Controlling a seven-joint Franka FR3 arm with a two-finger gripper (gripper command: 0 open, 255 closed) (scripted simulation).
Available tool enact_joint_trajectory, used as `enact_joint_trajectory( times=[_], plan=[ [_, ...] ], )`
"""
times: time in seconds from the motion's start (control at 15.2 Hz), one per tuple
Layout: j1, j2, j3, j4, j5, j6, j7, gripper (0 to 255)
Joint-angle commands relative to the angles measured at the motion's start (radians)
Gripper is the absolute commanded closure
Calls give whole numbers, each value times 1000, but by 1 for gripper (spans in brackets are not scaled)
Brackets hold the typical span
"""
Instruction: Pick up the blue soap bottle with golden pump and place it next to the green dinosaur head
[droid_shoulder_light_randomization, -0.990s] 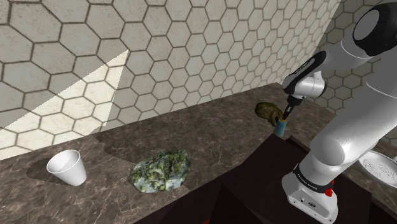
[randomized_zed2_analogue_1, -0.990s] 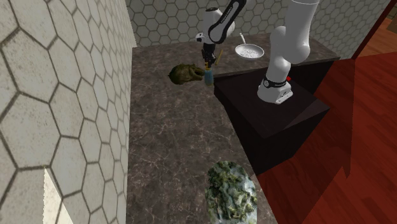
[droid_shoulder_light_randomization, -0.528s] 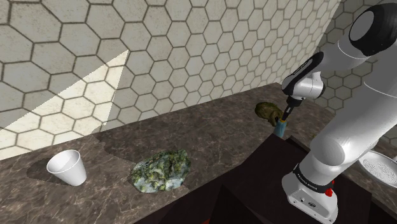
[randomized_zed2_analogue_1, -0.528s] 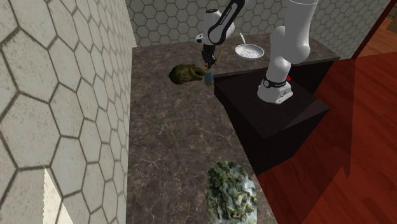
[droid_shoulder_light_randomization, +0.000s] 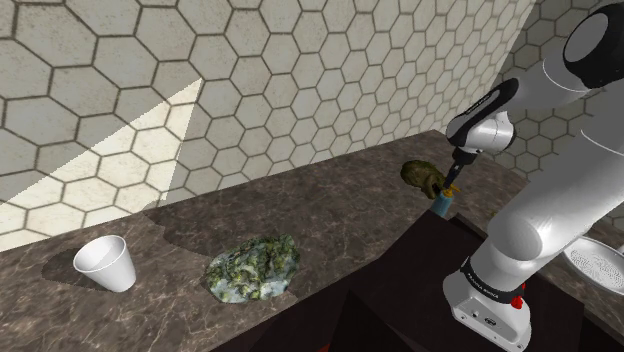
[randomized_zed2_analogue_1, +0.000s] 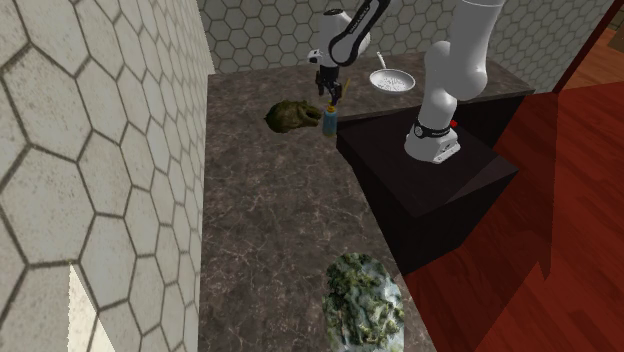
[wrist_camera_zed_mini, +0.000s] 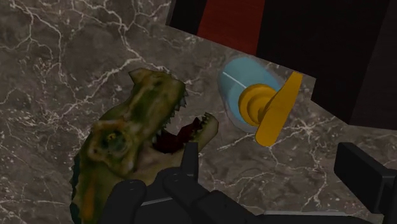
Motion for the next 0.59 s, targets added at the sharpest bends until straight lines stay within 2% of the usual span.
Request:
enact_joint_trajectory(
  times=[0.0, 0.07, 0.53],
  plan=[
    [-8, -78, -2, 10, -92, -75, 66, 0],
    [-17, -111, 5, 15, -120, -109, 87, 0],
    [-21, -111, 9, 15, -119, -109, 86, 0]
  ],
)
